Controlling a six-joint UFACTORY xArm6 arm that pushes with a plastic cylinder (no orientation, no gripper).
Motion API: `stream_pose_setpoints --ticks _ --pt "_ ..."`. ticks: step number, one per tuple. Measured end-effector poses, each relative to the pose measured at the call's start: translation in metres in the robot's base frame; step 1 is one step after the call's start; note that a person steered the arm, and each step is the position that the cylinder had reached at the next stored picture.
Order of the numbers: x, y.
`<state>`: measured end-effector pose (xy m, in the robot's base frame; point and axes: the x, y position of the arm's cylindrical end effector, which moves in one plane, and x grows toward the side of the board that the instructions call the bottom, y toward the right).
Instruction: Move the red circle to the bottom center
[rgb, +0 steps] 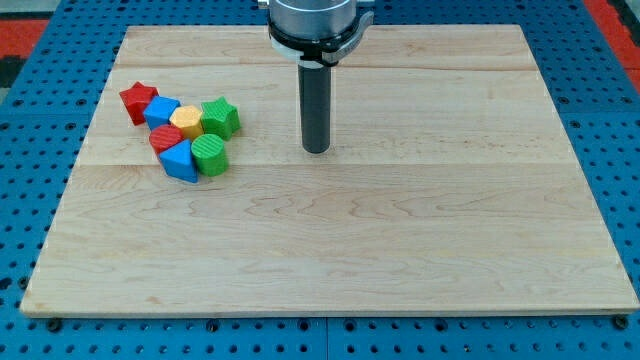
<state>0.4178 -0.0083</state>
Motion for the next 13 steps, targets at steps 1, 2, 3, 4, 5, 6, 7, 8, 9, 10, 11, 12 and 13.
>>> stream_pose_setpoints --ticks 1,2,3,4,5,6,7,8,9,10,11,12,13 --pt "0.000 0.000" --pt "-0.001 0.021" --pt "-0.017 0.036" --pt "-0.059 0.025" --pt "-0.066 0.011" --pt "-0.066 0.011" --pt "-0.066 0.011" --pt "-0.066 0.011" --pt "-0.086 0.001" --pt "-0.099 -0.051" --pt "-0.099 -0.128" --pt "-0.080 -0.173" --pt "-0.081 -0.149"
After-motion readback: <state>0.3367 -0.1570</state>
